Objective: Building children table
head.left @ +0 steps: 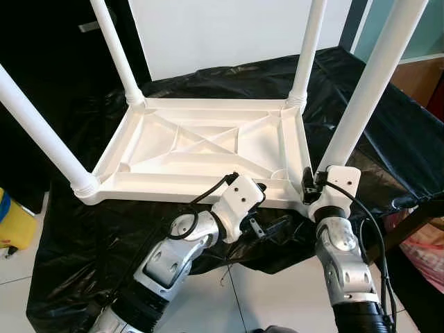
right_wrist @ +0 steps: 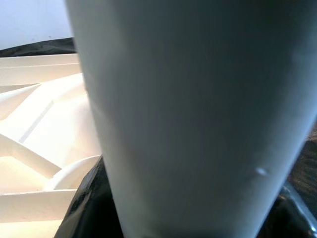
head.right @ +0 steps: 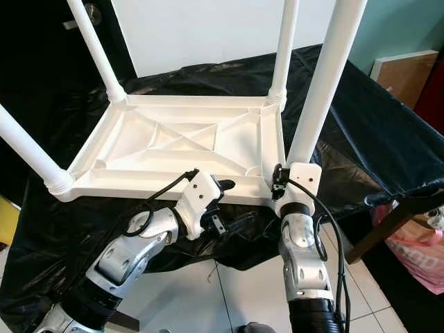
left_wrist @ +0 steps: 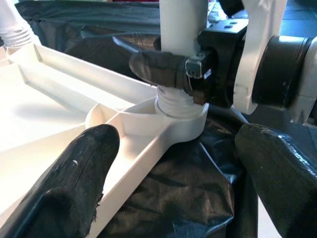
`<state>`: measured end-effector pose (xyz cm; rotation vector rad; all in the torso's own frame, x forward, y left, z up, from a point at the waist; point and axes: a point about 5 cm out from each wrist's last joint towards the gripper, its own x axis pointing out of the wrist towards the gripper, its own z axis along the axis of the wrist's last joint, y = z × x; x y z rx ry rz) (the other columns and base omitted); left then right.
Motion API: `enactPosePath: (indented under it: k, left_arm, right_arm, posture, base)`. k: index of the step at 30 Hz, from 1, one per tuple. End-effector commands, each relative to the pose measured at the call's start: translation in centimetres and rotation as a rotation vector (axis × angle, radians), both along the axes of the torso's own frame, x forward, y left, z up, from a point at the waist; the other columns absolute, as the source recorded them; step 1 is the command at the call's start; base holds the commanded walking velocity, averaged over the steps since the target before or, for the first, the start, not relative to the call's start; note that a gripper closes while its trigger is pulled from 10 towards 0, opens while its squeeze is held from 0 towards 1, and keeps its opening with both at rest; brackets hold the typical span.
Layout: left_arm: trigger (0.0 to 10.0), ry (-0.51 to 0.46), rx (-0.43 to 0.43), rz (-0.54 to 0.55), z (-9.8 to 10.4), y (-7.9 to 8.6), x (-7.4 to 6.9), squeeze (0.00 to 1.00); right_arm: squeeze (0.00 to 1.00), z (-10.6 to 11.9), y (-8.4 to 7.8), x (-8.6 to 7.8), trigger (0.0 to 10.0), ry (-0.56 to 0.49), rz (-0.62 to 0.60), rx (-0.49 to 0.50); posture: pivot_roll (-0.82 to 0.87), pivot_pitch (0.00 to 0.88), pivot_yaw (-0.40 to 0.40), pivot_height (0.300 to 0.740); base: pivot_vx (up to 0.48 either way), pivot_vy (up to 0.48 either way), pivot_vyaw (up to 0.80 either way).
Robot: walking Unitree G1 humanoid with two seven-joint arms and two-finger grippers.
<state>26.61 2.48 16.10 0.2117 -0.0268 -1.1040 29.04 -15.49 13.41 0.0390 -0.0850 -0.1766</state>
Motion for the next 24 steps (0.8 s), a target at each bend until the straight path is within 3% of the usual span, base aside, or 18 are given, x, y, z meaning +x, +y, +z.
enactPosePath:
  k: [1,5,6,11,16,17,19,21,23,24]
  left_arm:
    - [10.0,0.01,-0.005,-0.057,0.0,0.0,0.1,0.0]
    - [10.0,0.012,-0.007,-0.047,-0.1,0.1,0.6,0.0]
    - [10.0,0.009,-0.006,-0.044,-0.2,0.1,0.7,0.0]
    - [10.0,-0.009,-0.012,-0.033,0.0,0.4,1.3,0.0]
    - [10.0,-0.004,-0.008,-0.039,-0.1,0.5,1.4,0.0]
    - [10.0,0.001,-0.009,-0.044,-0.2,0.5,1.3,0.0]
    - [10.0,0.004,-0.01,-0.048,-0.2,0.6,1.3,0.0]
    - [10.0,0.014,-0.002,-0.06,-0.4,0.6,1.0,0.0]
    - [10.0,0.016,-0.001,-0.062,-0.5,0.6,1.0,0.0]
    - [10.0,0.027,-0.006,-0.07,-0.5,0.5,0.7,0.0]
  right_arm:
    - [0.0,-1.9,0.1,-0.5,10.0,0.089,-0.006,0.044]
    - [0.0,-1.8,-0.1,-0.4,10.0,0.083,0.007,0.03]
    - [1.0,-1.7,-0.2,-0.3,10.0,0.078,0.007,0.021]
    - [1.0,-1.3,-0.6,-0.1,10.0,0.058,0.022,-0.006]
    - [1.0,-0.7,-1.0,-0.1,10.0,0.018,0.113,-0.023]
    - [0.0,-0.5,-1.1,-0.2,10.0,0.005,0.168,-0.025]
    - [0.0,-0.3,-1.1,-0.3,10.0,-0.004,0.204,-0.027]
    - [0.0,0.2,-1.5,-0.6,10.0,-0.031,0.34,-0.052]
    - [0.0,0.2,-1.6,-0.7,10.0,-0.036,0.362,-0.057]
    - [0.0,0.3,-1.7,-0.7,10.0,-0.028,0.431,-0.078]
  posture:
    - [-0.22,0.014,0.046,0.74]
    - [-0.23,0.004,0.047,0.74]
    - [-0.23,0.0,0.051,0.74]
    - [-0.25,0.0,0.058,0.74]
    - [-0.25,0.0,0.069,0.74]
    - [-0.25,0.0,0.068,0.74]
    - [-0.25,0.0,0.068,0.74]
    - [-0.25,0.0,0.066,0.74]
    - [-0.25,0.0,0.066,0.74]
    - [-0.25,0.0,0.068,0.74]
  base:
    - [0.0,0.0,0.0]
    - [0.0,0.0,0.0]
    - [0.0,0.0,0.0]
    - [0.0,0.0,0.0]
    - [0.0,0.0,0.0]
    - [0.0,0.0,0.0]
    - [0.0,0.0,0.0]
    - [0.0,0.0,0.0]
    - [0.0,0.0,0.0]
    - [0.0,0.0,0.0]
